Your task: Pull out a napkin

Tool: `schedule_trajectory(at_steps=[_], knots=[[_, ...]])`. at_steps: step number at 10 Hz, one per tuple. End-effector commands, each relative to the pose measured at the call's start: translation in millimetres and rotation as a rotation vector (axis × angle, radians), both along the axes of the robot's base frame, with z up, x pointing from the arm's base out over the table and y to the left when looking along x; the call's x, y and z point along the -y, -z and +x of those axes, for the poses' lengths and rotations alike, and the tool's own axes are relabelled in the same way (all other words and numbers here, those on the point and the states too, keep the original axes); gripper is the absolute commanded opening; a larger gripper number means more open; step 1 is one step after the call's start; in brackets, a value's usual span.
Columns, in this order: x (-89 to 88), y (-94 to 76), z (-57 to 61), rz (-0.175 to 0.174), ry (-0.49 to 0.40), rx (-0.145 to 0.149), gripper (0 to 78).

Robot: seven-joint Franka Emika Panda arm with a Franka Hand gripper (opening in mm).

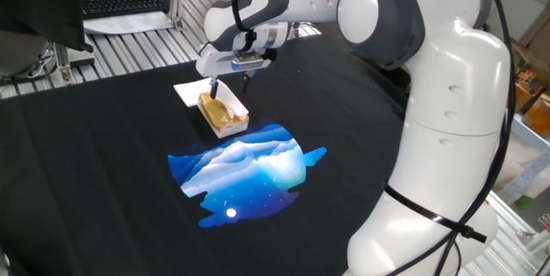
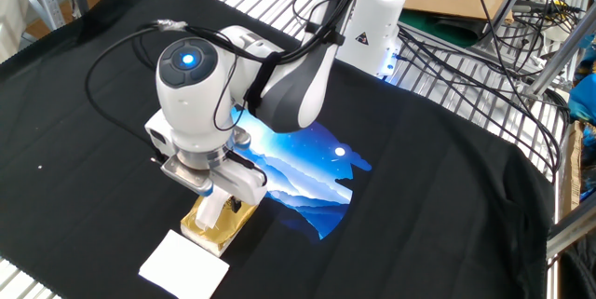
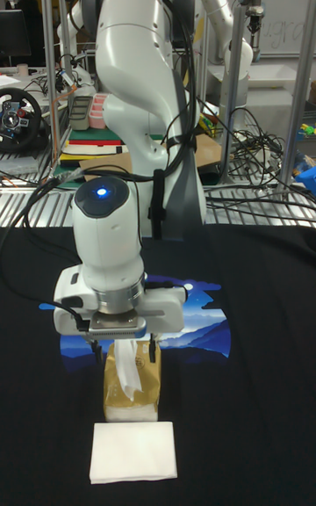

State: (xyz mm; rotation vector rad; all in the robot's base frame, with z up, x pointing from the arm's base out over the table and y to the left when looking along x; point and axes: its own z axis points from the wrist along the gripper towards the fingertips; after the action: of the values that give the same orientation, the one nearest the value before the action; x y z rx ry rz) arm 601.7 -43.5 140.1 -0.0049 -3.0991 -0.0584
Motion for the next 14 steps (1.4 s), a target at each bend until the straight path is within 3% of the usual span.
schedule_trajectory(at_steps=[1,5,7,9,10,12,13,14], knots=[[0.4,-1.3,0.8,-0.002,-0.003,0.027,77.4],[-0.3,0.2,2.0,0.017,-0.018,0.024,77.4],[-1.1,9.4,14.2,0.027,-0.029,0.035,77.4],[0.9,17.4,33.8,0.033,-0.039,0.034,77.4],[1.1,18.9,35.7,0.032,-0.037,0.034,77.4],[-0.4,20.4,32.0,0.026,-0.023,-0.006,77.4],[-0.8,20.8,31.0,0.024,-0.022,-0.009,77.4],[-3.9,24.0,22.4,-0.006,-0.02,-0.013,77.4]])
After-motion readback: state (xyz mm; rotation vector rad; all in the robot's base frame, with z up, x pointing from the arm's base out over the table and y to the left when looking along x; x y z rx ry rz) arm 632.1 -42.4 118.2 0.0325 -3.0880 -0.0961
